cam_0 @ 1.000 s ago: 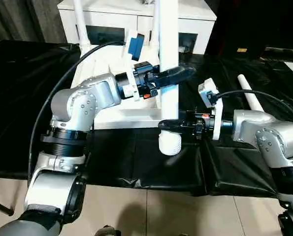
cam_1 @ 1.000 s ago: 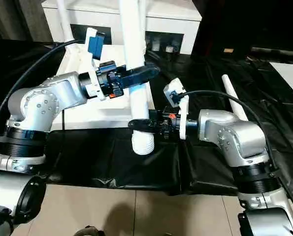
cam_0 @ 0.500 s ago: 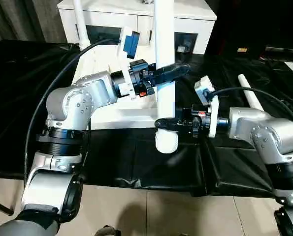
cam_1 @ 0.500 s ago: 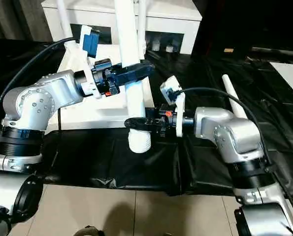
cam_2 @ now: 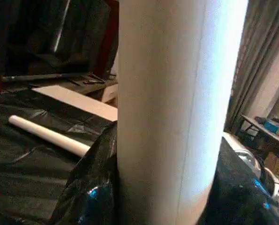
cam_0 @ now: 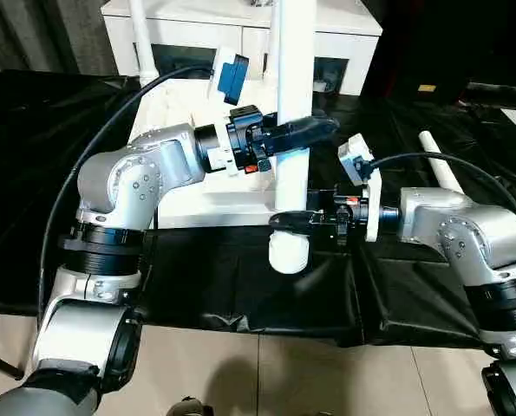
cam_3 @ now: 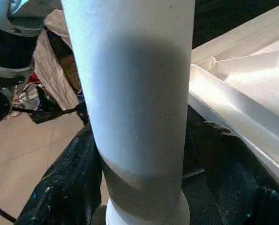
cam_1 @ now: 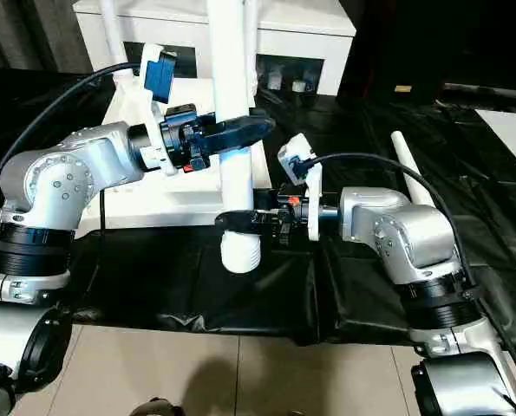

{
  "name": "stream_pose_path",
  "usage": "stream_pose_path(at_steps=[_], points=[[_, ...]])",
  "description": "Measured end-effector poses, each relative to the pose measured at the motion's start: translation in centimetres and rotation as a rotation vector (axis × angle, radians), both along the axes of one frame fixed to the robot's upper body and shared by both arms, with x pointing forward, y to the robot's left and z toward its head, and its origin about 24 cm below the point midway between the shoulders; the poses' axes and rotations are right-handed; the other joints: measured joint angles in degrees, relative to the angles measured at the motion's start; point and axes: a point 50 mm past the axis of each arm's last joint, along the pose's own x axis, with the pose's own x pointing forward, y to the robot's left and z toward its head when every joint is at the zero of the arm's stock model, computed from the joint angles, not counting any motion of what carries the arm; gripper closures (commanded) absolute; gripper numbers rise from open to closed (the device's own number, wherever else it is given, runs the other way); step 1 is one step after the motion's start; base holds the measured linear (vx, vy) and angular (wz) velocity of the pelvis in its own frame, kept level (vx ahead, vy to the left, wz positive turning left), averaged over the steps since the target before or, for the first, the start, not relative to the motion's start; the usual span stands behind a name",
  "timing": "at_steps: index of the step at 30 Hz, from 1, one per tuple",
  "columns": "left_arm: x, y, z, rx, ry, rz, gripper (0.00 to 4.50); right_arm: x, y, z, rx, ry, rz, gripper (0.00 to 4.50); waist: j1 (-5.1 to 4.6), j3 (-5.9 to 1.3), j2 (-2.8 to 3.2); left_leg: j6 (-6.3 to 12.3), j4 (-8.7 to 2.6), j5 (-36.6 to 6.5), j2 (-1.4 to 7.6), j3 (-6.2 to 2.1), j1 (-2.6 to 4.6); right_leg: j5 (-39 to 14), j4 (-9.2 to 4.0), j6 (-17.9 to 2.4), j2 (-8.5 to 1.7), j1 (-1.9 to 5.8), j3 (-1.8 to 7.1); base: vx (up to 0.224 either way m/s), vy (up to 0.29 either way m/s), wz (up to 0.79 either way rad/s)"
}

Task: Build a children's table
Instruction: Pick table leg

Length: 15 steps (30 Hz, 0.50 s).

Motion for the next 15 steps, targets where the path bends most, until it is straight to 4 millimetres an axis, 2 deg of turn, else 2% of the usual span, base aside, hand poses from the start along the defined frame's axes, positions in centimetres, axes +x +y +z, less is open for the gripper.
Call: stream_pose_path(at_steps=[11, 15], points=[[-0.09, -0.25, -0.07, 0.0, 0.0, -0.014, 2.7, 0.05, 0.3, -0.06, 0.02, 0.021, 0.018, 1.41, 0.01, 0.01, -0.01, 0.0, 0.0, 0.0, 0.0, 0.0, -0.01, 0.0, -0.01, 0.0, 0.0, 0.0, 0.0, 0.0, 0.0, 0.0], [-0.09, -0.23, -0.05, 0.0, -0.001, -0.015, 2.7, -0.01, 0.35, -0.07, 0.025, 0.028, 0.026, 1.77, -0.03, 0.01, -0.01, 0.0, 0.0, 0.0, 0.0, 0.0, -0.01, 0.0, -0.02, 0.0, 0.0, 0.0, 0.0, 0.0, 0.0, 0.0]])
